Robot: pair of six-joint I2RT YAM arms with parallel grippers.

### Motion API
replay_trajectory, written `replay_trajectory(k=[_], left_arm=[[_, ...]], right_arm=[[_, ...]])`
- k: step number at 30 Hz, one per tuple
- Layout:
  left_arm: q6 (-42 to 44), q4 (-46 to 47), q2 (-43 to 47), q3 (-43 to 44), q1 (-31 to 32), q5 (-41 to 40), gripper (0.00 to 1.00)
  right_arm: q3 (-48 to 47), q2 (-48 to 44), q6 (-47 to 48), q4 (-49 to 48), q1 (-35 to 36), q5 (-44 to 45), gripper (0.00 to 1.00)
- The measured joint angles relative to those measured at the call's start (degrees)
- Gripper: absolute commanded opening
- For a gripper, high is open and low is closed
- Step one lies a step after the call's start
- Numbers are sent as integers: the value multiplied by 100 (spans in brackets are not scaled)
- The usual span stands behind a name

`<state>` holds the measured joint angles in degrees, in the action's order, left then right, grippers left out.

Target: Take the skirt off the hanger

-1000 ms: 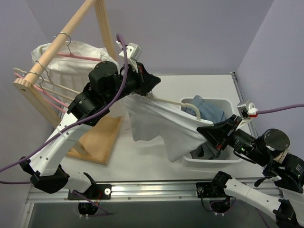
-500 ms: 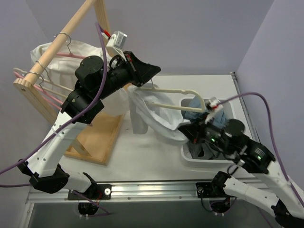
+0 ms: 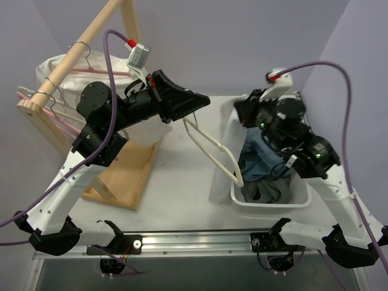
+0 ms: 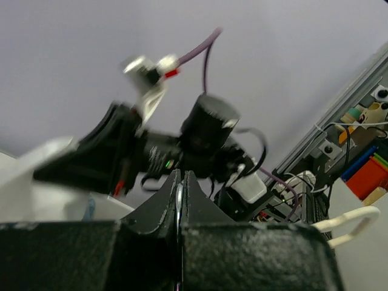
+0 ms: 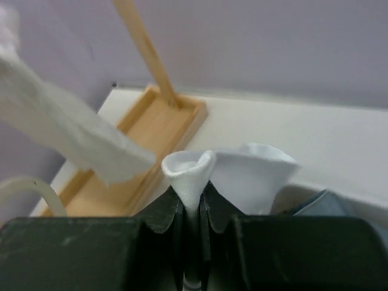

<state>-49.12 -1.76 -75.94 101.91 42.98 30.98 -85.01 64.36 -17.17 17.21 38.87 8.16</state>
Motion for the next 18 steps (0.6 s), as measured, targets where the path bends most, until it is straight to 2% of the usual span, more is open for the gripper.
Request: replay_trajectory(k=[4, 9, 13, 18], left_arm=[[433, -367, 299, -74, 0, 59, 2], [772, -601, 522, -411, 0, 61, 2], [857, -699, 413, -643, 0, 66, 2], [970, -879, 282, -907, 0, 66, 2]], right_arm=[[-1912, 87, 507, 319, -37, 802, 0], [-3163, -90, 1080, 551, -37, 1620, 0], [-3318, -260, 1307, 647, -39, 1969, 0], [-2378, -339, 1364, 719, -39, 2144, 0]])
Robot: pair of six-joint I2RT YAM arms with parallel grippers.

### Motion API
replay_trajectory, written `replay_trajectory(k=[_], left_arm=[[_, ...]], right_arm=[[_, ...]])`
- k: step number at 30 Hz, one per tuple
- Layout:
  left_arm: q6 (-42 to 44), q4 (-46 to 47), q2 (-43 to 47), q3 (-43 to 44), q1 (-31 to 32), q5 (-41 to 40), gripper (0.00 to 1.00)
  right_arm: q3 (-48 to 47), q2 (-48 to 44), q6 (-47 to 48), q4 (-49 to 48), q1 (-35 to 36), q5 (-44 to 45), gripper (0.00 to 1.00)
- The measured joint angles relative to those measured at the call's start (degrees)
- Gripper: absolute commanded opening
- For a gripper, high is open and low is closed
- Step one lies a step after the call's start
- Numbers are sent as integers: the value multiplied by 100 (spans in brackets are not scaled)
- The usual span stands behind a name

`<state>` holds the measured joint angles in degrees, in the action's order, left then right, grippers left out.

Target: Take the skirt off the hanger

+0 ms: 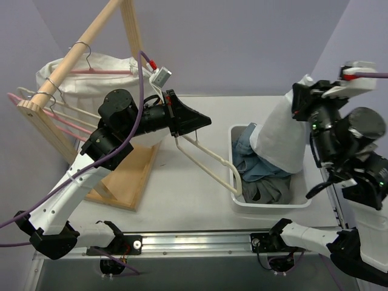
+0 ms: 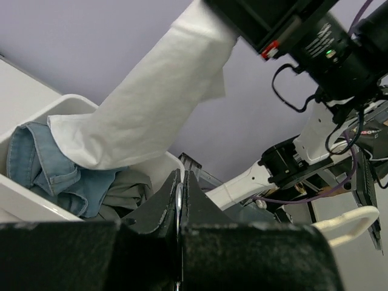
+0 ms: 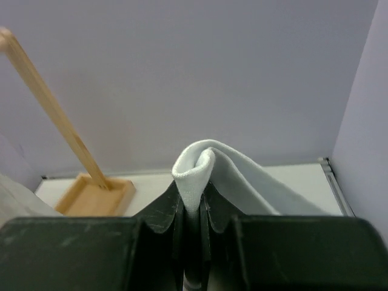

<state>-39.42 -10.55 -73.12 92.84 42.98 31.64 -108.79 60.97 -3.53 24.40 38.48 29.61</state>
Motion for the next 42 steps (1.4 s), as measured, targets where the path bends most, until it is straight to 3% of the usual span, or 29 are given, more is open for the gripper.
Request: replay_trajectory(k=[7, 13, 20, 21, 22, 24, 25, 28, 35, 42], left_arm=[[216, -208, -28, -59, 0, 33, 2], [632, -695, -61, 20, 72, -9, 2], [1314, -1427, -188, 221, 299, -289, 2], [1379, -1513, -199, 245, 299, -341, 2], [1464, -1622, -216, 286, 299, -402, 2], [1613, -1792, -260, 378, 299, -498, 2], [1676, -1853, -282, 422, 299, -551, 2], [1840, -2055, -321, 535, 299, -673, 2], [2177, -2387, -448, 697, 302, -1038, 2], [2455, -2723, -820, 1045, 302, -1377, 2]], right_arm=[[2251, -428, -402, -24, 2, 105, 0], [3797, -914, -1388, 103, -44, 638, 0], [5139, -540, -2514, 225, -973, 234, 3], [5313, -435, -2592, 236, -1147, 26, 14], [5447, -341, -2682, 249, -1287, -155, 41], [5541, -205, -2752, 330, -1488, -404, 64], [5530, -188, -2758, 354, -1530, -518, 81], [5174, -273, -2640, 479, -1530, -863, 100], [3510, -988, -2317, 498, -1526, -2277, 99], [3182, -1781, -2149, 369, -1526, -4883, 83]])
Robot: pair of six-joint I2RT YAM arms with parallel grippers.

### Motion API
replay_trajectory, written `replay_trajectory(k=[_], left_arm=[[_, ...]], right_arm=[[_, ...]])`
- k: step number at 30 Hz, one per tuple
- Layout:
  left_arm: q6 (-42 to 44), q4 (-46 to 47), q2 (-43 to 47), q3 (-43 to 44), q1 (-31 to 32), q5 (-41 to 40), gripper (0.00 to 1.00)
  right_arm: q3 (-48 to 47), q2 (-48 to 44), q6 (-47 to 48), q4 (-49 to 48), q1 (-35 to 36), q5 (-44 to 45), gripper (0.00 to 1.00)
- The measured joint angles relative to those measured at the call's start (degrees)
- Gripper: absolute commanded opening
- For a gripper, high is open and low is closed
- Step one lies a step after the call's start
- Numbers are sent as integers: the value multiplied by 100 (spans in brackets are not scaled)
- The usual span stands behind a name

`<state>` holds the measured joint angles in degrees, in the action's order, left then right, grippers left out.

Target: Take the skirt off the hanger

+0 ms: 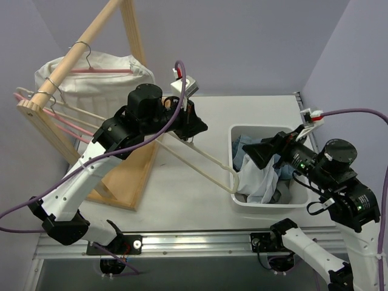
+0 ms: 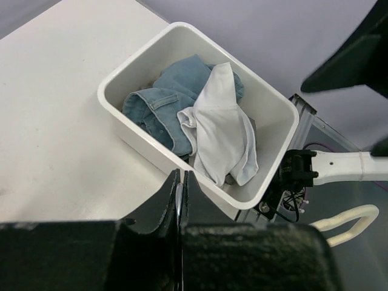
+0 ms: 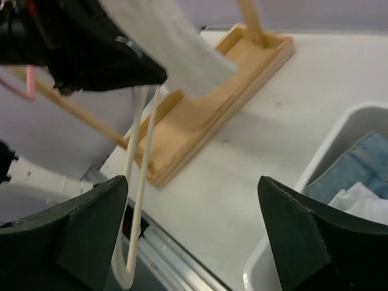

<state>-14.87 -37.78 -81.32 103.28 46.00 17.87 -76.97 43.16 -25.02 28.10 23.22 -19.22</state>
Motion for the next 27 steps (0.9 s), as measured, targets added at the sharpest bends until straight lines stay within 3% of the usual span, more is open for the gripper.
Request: replay_trajectory(k=[6, 12, 18, 21, 22, 27], left_arm=[[103, -155, -243, 297, 2, -229, 2], [162, -229, -389, 492, 2, -323, 2], [164, -302, -586, 739, 4, -380, 2], [160, -321, -616, 756, 4, -378, 2], [160, -326, -627, 769, 4, -372, 2], [155, -334, -684, 872, 42, -372, 2]], right_arm=[[138, 107, 393, 566, 4, -1464, 80], [155, 103, 625, 992, 4, -2006, 70], [214, 103, 715, 1034, 4, -2194, 67], [302, 103, 710, 1001, 4, -2260, 57], [343, 103, 704, 964, 4, -2273, 43], [553, 195, 586, 678, 7, -2402, 5]])
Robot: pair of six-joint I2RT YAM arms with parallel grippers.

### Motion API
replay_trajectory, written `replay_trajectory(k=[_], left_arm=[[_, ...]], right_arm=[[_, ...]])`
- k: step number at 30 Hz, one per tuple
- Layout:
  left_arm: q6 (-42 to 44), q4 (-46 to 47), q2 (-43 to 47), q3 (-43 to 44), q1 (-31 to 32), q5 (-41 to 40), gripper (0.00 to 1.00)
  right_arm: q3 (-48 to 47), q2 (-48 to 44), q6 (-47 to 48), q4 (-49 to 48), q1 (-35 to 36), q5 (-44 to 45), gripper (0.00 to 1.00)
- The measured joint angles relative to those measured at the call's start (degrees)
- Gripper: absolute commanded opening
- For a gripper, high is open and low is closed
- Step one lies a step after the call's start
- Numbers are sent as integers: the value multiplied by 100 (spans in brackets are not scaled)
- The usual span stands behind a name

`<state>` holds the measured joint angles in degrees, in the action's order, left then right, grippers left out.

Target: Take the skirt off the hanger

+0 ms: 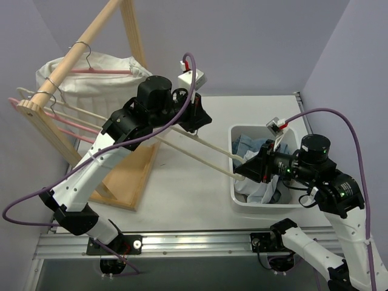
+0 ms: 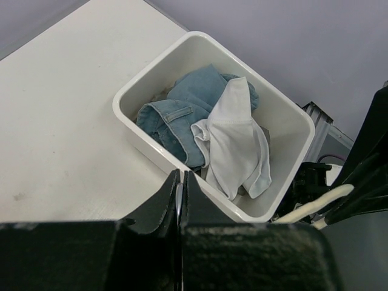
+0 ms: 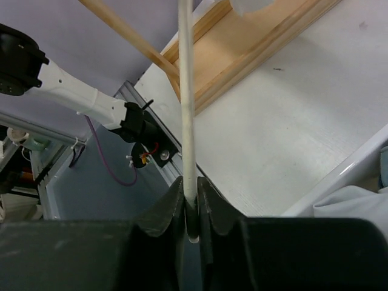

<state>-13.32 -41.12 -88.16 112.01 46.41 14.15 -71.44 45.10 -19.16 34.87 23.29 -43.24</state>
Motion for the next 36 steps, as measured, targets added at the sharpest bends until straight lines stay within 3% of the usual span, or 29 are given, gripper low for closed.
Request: replay_trajectory(k=[1, 3, 4, 5, 8, 13, 22, 27, 30, 36], left_arm=[[0, -4, -2, 17, 7, 0, 4], [20, -46, -7, 61, 13, -26, 30], [26, -50, -4, 72, 7, -28, 74], [24, -44, -4, 83, 2, -17, 94], [-55, 13, 66, 37, 35, 85, 94], [-61, 317, 844, -785, 37, 328, 94], [50, 828, 3600, -2293, 44, 780, 94], [50, 833, 4579, -2983, 59, 1132, 94], [52, 621, 4706, -3407, 68, 1185, 94], [59, 173, 4680, -3816, 68, 1156, 94]], right_arm=[[52, 35, -28, -94, 0, -13, 0], [96, 81, -44, -162, 4, -28, 0], [96, 87, -44, -212, 9, -28, 0], [96, 87, -46, -260, 20, -9, 0], [96, 57, -74, -358, 37, 151, 0], [94, 46, -87, -527, 37, 256, 0], [-225, 313, -160, -815, 50, 212, 0], [-763, 721, -267, -944, 201, 192, 0], [-1152, 1047, -334, -990, 581, 337, 0], [-1932, 1753, -323, -874, 2385, 1401, 0]])
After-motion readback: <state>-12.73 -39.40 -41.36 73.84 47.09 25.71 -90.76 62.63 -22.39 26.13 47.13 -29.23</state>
